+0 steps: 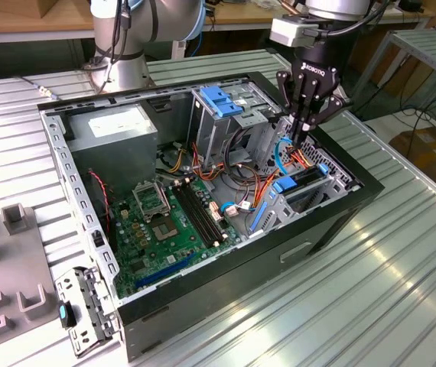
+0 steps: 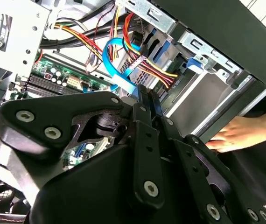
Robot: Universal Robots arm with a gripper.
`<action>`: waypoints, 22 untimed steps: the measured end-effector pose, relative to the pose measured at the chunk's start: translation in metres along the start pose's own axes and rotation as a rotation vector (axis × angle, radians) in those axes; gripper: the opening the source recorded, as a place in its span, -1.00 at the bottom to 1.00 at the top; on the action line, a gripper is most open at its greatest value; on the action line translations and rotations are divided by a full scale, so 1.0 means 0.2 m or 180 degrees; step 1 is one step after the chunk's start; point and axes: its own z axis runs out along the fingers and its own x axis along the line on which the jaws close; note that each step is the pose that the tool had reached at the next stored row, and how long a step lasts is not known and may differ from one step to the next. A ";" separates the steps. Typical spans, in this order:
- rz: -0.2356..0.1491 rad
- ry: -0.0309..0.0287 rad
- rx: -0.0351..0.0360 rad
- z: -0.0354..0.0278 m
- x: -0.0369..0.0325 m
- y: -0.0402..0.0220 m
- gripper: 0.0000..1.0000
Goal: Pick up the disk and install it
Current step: 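Insert the second disk wire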
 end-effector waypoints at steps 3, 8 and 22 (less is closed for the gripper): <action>0.0000 0.0006 0.0000 0.010 -0.003 0.000 -0.64; 0.0000 0.0010 0.0000 0.022 -0.006 -0.001 -0.49; -0.0007 -0.0291 0.0006 0.100 0.175 0.014 -0.67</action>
